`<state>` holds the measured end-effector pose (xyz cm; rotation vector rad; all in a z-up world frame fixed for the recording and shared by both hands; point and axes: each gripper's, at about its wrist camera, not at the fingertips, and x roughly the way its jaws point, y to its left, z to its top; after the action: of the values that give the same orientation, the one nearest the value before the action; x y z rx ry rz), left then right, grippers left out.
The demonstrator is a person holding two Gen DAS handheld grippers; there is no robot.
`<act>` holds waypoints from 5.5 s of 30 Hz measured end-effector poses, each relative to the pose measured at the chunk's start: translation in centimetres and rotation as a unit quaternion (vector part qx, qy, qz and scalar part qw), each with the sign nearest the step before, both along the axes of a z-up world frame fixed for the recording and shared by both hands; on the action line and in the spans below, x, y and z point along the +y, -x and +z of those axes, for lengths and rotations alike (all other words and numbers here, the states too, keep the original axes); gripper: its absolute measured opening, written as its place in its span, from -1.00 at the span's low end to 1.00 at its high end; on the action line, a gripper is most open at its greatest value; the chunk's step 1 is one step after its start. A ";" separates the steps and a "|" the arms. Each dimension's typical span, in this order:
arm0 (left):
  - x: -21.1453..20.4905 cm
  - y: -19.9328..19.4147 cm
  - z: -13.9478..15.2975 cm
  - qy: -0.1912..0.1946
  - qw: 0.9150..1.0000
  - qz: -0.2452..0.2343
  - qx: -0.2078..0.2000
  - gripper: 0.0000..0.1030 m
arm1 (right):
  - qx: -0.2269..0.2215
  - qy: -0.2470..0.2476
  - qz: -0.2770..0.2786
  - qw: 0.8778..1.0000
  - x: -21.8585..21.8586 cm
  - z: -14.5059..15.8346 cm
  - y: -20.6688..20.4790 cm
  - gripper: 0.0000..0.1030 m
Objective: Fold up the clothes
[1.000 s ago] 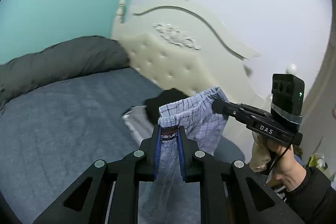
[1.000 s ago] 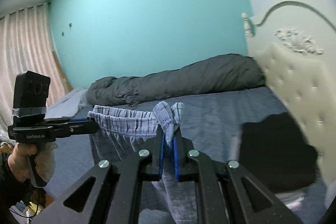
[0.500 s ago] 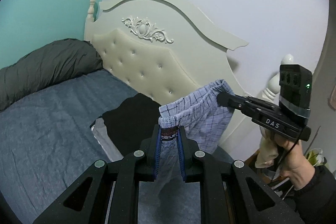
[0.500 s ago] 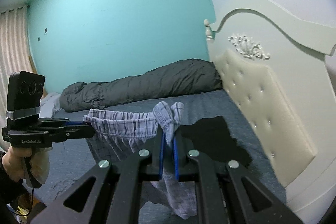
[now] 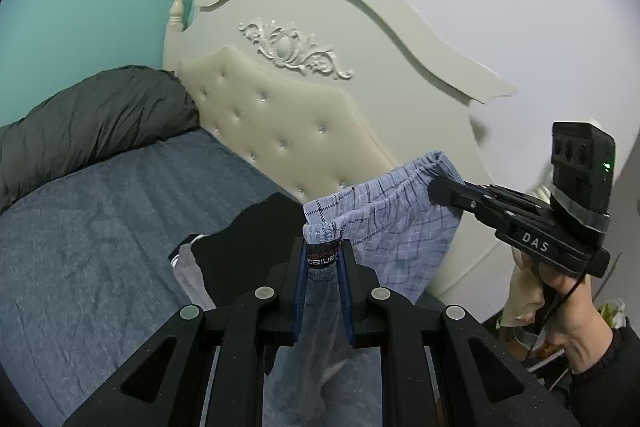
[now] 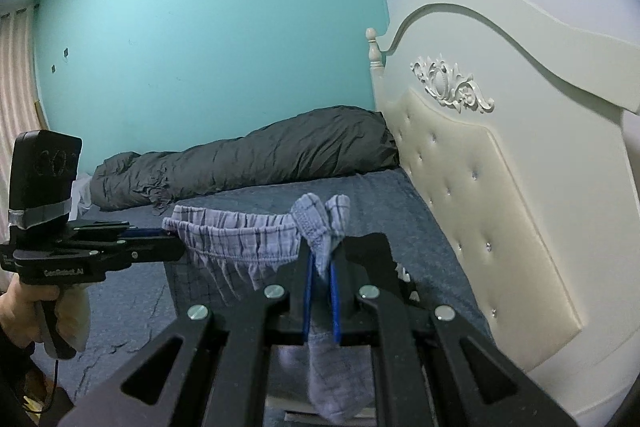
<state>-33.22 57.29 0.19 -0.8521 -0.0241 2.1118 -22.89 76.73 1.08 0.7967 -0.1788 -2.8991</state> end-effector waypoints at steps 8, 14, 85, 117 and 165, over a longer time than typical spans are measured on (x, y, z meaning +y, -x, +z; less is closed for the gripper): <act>1.7 6.0 -1.3 0.017 0.999 0.020 -0.022 -0.70 | -0.020 -0.018 -0.005 1.000 1.0 -1.1 4.7 -0.87; 3.3 10.3 -3.8 0.029 0.998 0.027 -0.054 -0.69 | -0.053 -0.030 -0.009 0.998 1.5 -3.6 8.5 -0.87; -0.6 4.0 -14.7 0.098 0.992 0.030 -0.068 -0.23 | -0.119 0.169 -0.094 0.974 9.1 -15.6 -1.6 -0.73; -1.3 2.2 -14.7 0.103 0.992 0.015 -0.069 -0.23 | -0.085 0.134 -0.142 0.977 8.4 -15.2 -3.7 -0.79; -12.2 -14.7 -1.5 0.072 0.996 0.040 0.032 -0.05 | -0.038 0.043 -0.172 0.983 -4.7 -5.2 -15.0 -0.25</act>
<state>-18.53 45.12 -1.28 -0.8798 0.1301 2.2354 -7.87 72.08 -4.08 0.9456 -0.4913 -3.1508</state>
